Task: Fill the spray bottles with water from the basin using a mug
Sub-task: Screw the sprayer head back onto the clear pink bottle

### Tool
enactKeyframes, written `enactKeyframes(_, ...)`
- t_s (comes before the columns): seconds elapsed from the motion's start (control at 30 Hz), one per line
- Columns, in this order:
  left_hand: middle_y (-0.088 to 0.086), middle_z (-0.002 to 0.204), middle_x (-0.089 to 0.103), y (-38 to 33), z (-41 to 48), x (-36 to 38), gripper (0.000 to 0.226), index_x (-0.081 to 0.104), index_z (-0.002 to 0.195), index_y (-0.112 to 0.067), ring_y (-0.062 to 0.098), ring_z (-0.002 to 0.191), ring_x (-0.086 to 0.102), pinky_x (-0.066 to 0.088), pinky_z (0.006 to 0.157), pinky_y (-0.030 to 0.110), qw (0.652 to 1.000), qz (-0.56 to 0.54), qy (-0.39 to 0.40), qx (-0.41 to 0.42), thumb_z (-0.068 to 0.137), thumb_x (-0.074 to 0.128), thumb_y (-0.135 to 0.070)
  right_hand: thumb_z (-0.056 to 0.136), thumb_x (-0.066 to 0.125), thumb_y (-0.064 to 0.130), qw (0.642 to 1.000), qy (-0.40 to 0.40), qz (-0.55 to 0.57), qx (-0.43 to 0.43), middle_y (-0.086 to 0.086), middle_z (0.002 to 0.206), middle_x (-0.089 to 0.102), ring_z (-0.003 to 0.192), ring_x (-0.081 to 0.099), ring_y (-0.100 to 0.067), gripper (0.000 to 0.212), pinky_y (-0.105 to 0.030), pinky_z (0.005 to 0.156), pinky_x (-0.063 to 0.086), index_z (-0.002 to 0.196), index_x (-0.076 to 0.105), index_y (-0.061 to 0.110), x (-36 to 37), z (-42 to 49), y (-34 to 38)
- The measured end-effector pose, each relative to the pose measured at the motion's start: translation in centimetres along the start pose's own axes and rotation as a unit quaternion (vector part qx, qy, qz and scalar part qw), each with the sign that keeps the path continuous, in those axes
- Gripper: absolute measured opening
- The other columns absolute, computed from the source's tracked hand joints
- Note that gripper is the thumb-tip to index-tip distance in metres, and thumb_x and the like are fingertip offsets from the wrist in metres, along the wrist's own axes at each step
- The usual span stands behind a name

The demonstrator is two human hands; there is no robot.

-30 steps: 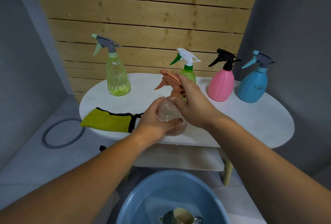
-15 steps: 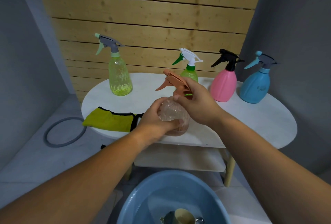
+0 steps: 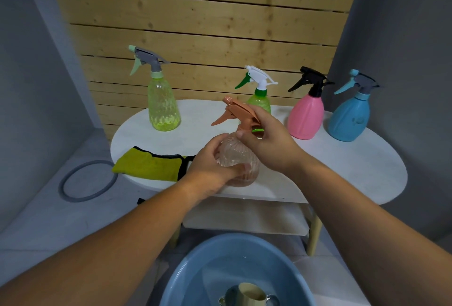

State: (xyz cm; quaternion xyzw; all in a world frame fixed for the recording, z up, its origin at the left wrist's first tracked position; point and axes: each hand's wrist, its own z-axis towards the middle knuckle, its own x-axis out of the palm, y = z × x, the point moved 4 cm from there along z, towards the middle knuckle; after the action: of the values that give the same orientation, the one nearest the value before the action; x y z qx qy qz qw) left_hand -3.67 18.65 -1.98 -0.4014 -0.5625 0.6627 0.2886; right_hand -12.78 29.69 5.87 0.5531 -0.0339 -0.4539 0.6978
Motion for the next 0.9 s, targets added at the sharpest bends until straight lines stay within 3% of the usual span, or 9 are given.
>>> enactKeyframes(0.1,-0.008,0.132,0.066,0.0,-0.1,0.0,0.100,0.055,0.138,-0.032,0.014,0.126,0.059,0.049,0.110,0.044,1.000,0.004,-0.001,0.002,0.046,0.089,-0.055,0.094,0.057,0.004,1.000,0.001,0.016,-0.004,0.034,0.099,0.064,0.094,0.060,0.004,0.053,-0.011,0.079,0.051,0.116,0.054,0.052,0.0,0.0,0.0)
enactKeyframes(0.2,-0.011,0.130,0.066,0.1,0.0,-0.1,0.098,0.055,0.137,-0.034,0.011,0.124,0.060,0.050,0.109,0.043,1.000,0.006,-0.002,0.004,0.047,0.089,-0.055,0.094,0.061,0.007,1.000,0.002,0.017,0.004,0.019,0.101,0.066,0.101,0.062,-0.006,0.044,-0.021,0.087,0.052,0.122,0.057,0.042,0.1,0.1,-0.5)
enactKeyframes(0.3,-0.010,0.131,0.065,0.2,-0.1,0.0,0.099,0.054,0.138,-0.035,0.013,0.126,0.059,0.050,0.109,0.044,1.000,0.004,-0.007,0.001,0.048,0.090,-0.052,0.091,0.065,0.006,1.000,-0.009,0.007,-0.001,0.028,0.086,0.061,0.089,0.059,0.001,0.049,-0.009,0.079,0.047,0.113,0.055,0.049,0.1,0.1,-0.5)
enactKeyframes(0.37,-0.009,0.133,0.064,0.3,0.0,0.0,0.097,0.053,0.140,-0.035,0.013,0.128,0.058,0.050,0.109,0.044,1.000,0.003,-0.009,-0.002,0.052,0.092,-0.047,0.089,0.068,0.007,1.000,-0.011,0.001,-0.007,0.031,0.082,0.057,0.086,0.058,0.002,0.046,-0.009,0.079,0.045,0.115,0.057,0.044,0.2,0.0,-0.5)
enactKeyframes(0.5,-0.008,0.134,0.064,0.6,0.0,0.0,0.088,0.053,0.141,-0.032,0.012,0.129,0.057,0.049,0.110,0.043,1.000,-0.002,-0.011,-0.006,0.064,0.095,-0.032,0.090,0.065,0.007,1.000,-0.008,0.020,-0.014,0.022,0.098,0.060,0.096,0.059,-0.003,0.043,-0.011,0.081,0.046,0.125,0.058,0.030,0.4,-0.1,-0.2)
enactKeyframes(0.63,-0.006,0.133,0.065,0.4,0.0,0.0,0.079,0.055,0.139,-0.030,0.014,0.127,0.058,0.050,0.109,0.044,1.000,-0.009,-0.007,0.000,0.071,0.094,-0.022,0.100,0.055,0.012,0.999,-0.005,0.021,-0.028,0.037,0.101,0.061,0.103,0.059,0.005,0.034,-0.007,0.083,0.044,0.125,0.056,0.035,0.3,-0.4,0.5)
enactKeyframes(0.73,-0.005,0.133,0.065,0.3,-0.2,0.1,0.077,0.055,0.138,-0.029,0.015,0.127,0.058,0.049,0.110,0.044,1.000,-0.011,-0.005,0.000,0.072,0.093,-0.020,0.102,0.053,0.017,1.000,-0.005,0.020,-0.024,0.034,0.109,0.063,0.107,0.060,0.003,0.030,-0.008,0.085,0.045,0.127,0.055,0.032,0.2,-0.4,0.0)
enactKeyframes(0.9,-0.004,0.127,0.068,0.3,0.5,-0.4,0.079,0.057,0.135,-0.027,0.014,0.122,0.062,0.052,0.101,0.031,1.000,-0.022,-0.007,0.016,0.067,0.096,-0.022,0.098,0.050,0.005,0.999,-0.012,0.007,-0.039,0.039,0.094,0.062,0.088,0.058,0.011,0.043,-0.008,0.076,0.044,0.120,0.056,0.042,0.5,0.3,0.8)
